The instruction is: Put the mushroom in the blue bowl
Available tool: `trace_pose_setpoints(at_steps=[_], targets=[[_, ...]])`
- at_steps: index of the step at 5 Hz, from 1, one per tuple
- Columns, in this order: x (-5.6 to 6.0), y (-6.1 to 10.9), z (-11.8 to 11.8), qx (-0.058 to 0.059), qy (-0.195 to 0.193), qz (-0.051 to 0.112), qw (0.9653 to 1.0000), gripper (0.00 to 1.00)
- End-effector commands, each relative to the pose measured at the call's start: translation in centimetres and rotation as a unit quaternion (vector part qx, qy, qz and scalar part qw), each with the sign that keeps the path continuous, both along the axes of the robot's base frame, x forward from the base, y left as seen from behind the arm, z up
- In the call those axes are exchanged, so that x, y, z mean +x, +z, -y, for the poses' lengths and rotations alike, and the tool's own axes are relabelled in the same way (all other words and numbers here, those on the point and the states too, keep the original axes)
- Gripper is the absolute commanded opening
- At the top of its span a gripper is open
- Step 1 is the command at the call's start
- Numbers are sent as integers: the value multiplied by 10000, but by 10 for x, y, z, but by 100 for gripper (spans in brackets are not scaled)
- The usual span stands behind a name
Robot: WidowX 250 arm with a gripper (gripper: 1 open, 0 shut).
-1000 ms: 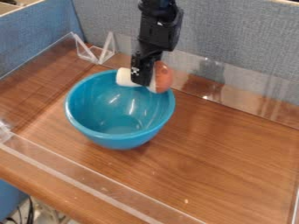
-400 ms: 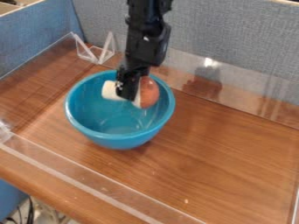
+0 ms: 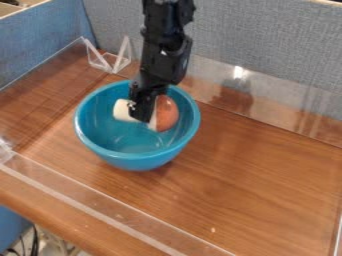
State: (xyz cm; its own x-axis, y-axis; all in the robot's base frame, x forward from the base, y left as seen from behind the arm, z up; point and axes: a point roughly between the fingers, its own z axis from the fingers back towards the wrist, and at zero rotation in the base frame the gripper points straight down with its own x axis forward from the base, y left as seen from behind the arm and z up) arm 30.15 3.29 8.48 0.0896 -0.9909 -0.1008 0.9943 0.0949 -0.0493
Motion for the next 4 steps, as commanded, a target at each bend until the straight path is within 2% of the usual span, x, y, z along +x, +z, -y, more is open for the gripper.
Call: trace_pose_setpoints(at_steps=[1, 4], targets=[[2, 23, -4, 30, -11, 401, 9992, 0], [-2, 24, 0, 24, -186, 385, 9991, 0]])
